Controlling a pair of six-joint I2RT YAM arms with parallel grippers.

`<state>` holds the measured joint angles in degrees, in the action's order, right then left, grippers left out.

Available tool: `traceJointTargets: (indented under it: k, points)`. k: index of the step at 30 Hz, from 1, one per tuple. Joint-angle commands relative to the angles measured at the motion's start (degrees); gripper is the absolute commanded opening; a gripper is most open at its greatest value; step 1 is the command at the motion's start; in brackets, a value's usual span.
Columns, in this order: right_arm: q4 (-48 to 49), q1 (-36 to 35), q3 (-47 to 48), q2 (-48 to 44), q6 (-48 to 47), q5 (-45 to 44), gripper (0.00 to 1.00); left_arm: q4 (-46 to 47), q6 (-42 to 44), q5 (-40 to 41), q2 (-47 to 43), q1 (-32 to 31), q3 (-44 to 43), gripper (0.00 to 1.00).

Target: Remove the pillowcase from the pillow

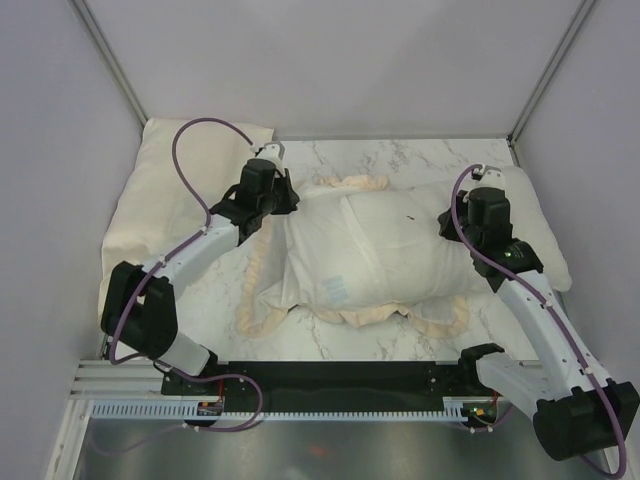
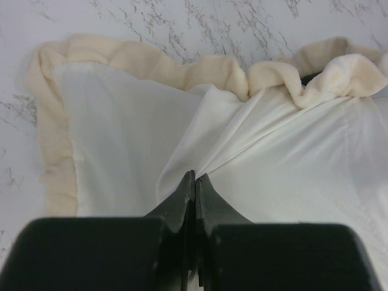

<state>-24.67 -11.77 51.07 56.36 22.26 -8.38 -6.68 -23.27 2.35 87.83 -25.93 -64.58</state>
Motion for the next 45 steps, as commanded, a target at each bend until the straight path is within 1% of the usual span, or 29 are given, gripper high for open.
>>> traceJointTargets:
  k: [1, 5, 7, 9, 10, 11, 13, 14, 16, 18, 19, 22, 23, 27, 29, 33, 36, 37, 39, 40, 41, 42, 43, 44, 45]
  points:
    - [-5.83, 2.63, 4.12, -2.31, -3.98, -10.86, 0.0, -1.41, 1.12, 11.71, -3.81, 5.28, 1.12, 0.02]
    - [-3.91, 2.8, 3.25, -0.81, -4.59, -11.31, 0.0, -1.5, 0.77, 11.54, -4.6, 5.37, 2.43, 0.02]
    - [-0.41, 2.98, 1.41, 0.94, -5.12, -10.69, 0.0, -0.97, -0.2, 8.3, -3.9, 5.28, 3.05, 0.02]
    - [0.14, 2.98, 1.57, 2.78, -5.65, -8.5, 0.0, 0.7, -1.25, 5.75, -1.97, 4.93, 4.28, 0.02]
    - [-0.12, 3.07, 1.75, 2.97, -5.82, -7.45, 0.07, 1.4, -1.52, 4.87, -1.27, 4.84, 4.63, 0.02]
    - [-0.12, 2.98, 2.01, 2.71, -6.09, -5.35, 0.2, 2.1, -1.87, 4.07, -0.56, 4.67, 5.51, 0.02]
    - [-0.21, 2.98, 2.54, 0.17, -8.02, -3.05, 0.51, 4.47, -2.66, 1.35, 1.37, 4.4, 6.3, 0.02]
    - [-0.56, 2.81, 2.81, -0.8, -8.46, -2.17, 0.72, 5.18, -2.84, 0.56, 1.99, 3.97, 6.65, 0.02]
    - [-2.84, 2.46, 4.3, -4.31, -10.22, 0.11, 0.8, 6.41, -3.1, -1.47, 4.09, 3.35, 6.48, 0.02]
    - [-5.29, 0.7, 5.79, -7.92, -11.01, 1.34, 0.83, 6.41, -3.28, -1.82, 5.5, 2.29, 4.99, 0.02]
    - [-6.18, -0.17, 6.06, -8.89, -11.27, 2.13, 0.87, 6.41, -3.36, -1.82, 6.81, 2.03, 4.38, 0.02]
    - [-8.82, -3.51, 5.89, -11.7, -9.79, 5.21, 0.93, 6.41, -3.63, -1.82, 9.89, 1.94, -0.09, 0.02]
    - [-9.08, -5.35, 4.84, -12.75, -9.26, 5.83, 0.93, 6.41, -3.63, -1.56, 10.42, 1.94, -1.07, 0.02]
    - [-9.44, -8.26, 0.53, -14.52, -5.75, 8.29, 0.94, 5.45, -2.75, 0.02, 13.32, 1.94, -6.43, 0.02]
    - [-8.65, -9.4, -2.79, -14.96, -3.55, 11.36, 0.95, 4.14, -2.14, 0.81, 14.47, 1.94, -9.42, 0.02]
    - [-4.27, -11.78, -8.43, -14.61, -0.47, 13.39, 0.95, 3.16, -1.26, 1.34, 14.39, 1.94, -11.62, 0.02]
    - [0.03, -13.36, -12.04, -11.98, 0.24, 14.27, 0.95, 2.55, -0.73, 1.52, 12.72, 1.94, -11.45, 0.02]
    - [1.19, -13.63, -12.83, -10.84, 0.15, 14.88, 0.96, 2.46, -0.47, 1.17, 12.11, 1.94, -11.1, 0.11]
    - [5.13, -14.51, -14.94, -7.06, 0.67, 15.94, 0.95, 1.5, -0.03, 0.2, 9.22, 1.76, -10.57, 0.42]
    - [6.46, -15.03, -15.55, -5.83, 1.03, 15.94, 0.93, 1.14, 0.15, 0.46, 7.98, 0.98, -9.61, 0.74]
    - [7.95, -15.3, -16.52, -3.47, 1.2, 15.94, 0.9, 0.79, 0.85, 2.64, 6.23, 0.19, -8.91, 0.82]
    - [10.32, -15.39, -16.7, -2.06, 1.29, 15.77, 0.74, -0.17, 1.38, 4.4, 3.08, -0.78, -8.12, 0.87]
    - [11.47, -15.65, -16.79, 0.39, 1.82, 15.59, 0.62, -0.79, 2.43, 7.55, 1.22, -3.05, -6.63, 0.95]
    - [13.22, -15.74, -16.7, 1.64, 2.08, 15.42, 0.42, -1.4, 2.7, 8.89, -0.45, -4.29, -5.83, 0.97]
    - [14.02, -15.83, -16.36, 2.87, 2.26, 15.41, 0.3, -2.02, 3.05, 10.21, -2.03, -5.69, -4.78, 0.98]
